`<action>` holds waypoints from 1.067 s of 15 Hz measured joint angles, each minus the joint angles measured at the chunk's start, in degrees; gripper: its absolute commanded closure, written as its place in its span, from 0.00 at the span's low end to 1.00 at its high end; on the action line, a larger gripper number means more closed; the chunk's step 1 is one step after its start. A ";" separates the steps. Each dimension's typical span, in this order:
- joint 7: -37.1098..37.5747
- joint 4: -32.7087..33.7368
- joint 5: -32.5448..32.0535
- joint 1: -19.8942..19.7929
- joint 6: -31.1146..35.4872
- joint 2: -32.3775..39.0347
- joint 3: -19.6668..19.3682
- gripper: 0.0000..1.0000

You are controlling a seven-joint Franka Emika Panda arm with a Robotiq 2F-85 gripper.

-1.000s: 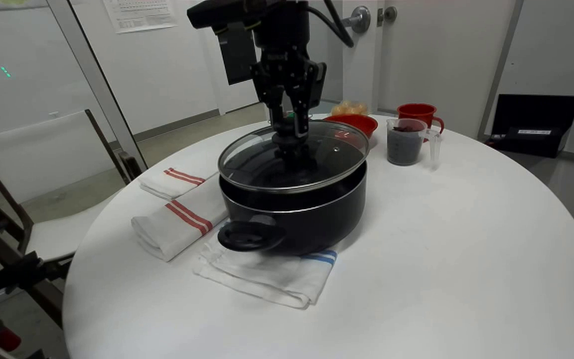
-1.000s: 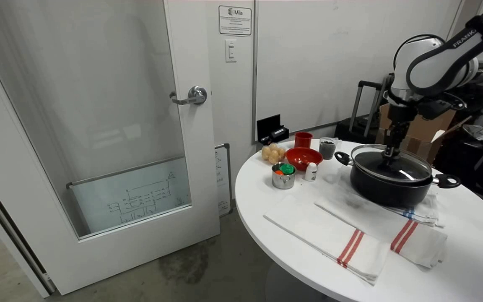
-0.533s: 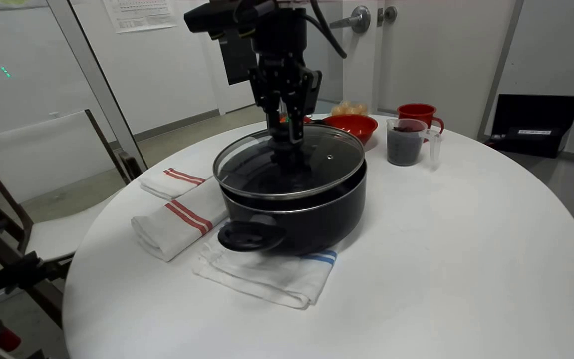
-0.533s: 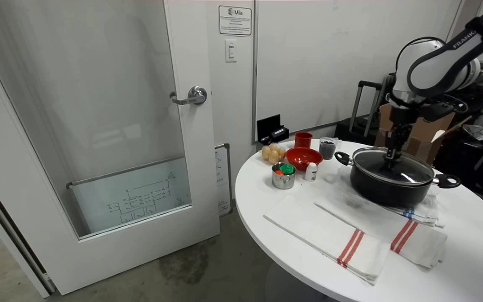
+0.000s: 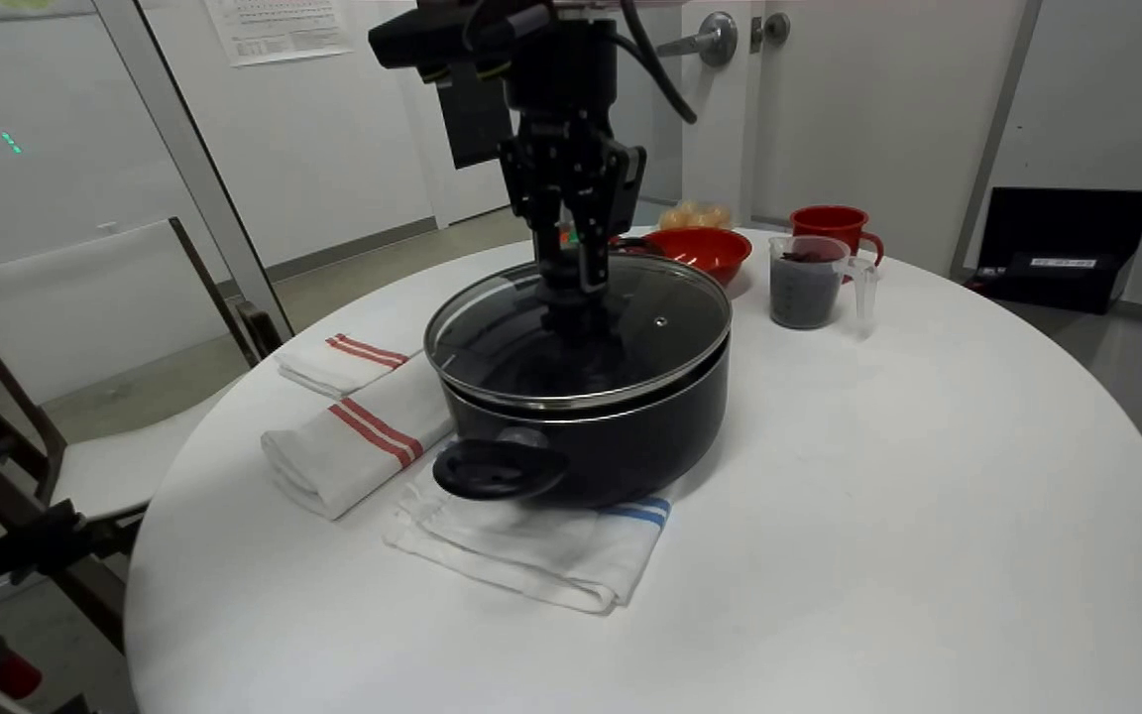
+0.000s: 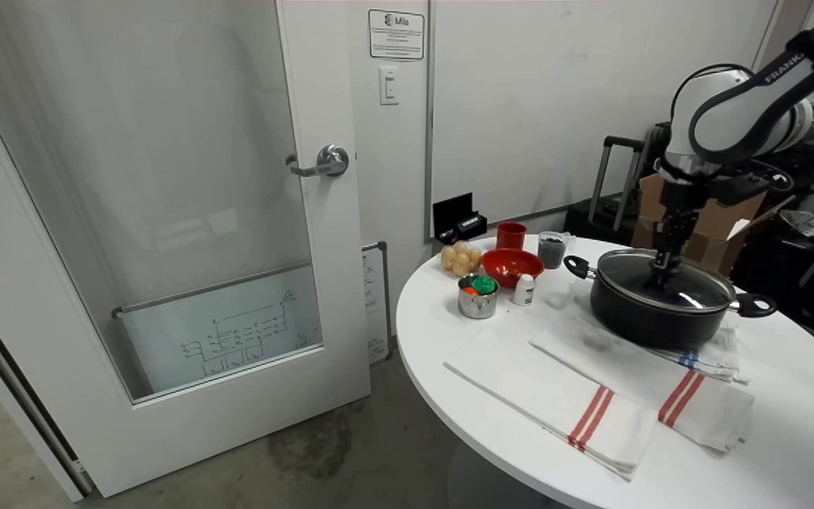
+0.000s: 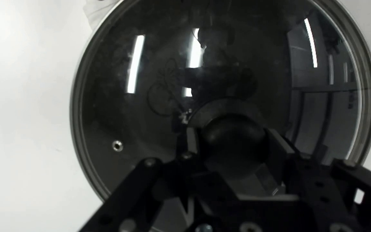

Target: Put the lid on the black pot

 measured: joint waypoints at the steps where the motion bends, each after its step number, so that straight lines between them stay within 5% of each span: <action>1: 0.00 -0.02 0.00 0.00 0.00 0.02 0.00 0.74; 16: 0.00 0.83 0.00 -0.04 -0.01 1.41 -0.07 0.74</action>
